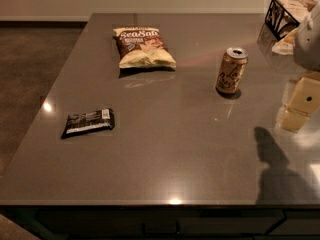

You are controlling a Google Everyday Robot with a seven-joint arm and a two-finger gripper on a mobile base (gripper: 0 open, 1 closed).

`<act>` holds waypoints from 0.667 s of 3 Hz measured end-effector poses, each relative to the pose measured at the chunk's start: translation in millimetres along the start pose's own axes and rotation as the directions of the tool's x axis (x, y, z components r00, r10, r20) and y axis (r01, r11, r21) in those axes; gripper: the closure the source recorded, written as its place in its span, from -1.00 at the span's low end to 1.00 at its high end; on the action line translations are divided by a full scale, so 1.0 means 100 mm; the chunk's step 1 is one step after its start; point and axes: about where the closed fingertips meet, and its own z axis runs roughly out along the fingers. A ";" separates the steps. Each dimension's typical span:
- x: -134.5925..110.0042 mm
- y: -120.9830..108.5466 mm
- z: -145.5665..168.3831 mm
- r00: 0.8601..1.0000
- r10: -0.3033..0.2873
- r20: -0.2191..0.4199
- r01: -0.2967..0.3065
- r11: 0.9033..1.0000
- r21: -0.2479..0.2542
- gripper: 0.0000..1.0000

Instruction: Move orange can near rxbar chocolate

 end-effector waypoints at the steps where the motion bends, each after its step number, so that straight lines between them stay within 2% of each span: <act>1: 0.00 0.00 0.00 1.000 0.000 0.000 0.000 1.000 0.000 -1.00; 2: -0.02 -0.08 0.03 0.999 0.036 -0.003 -0.036 0.999 0.028 -1.00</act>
Offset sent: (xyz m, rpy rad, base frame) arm 0.0385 -0.0024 -0.0075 0.0027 -0.0711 -0.1833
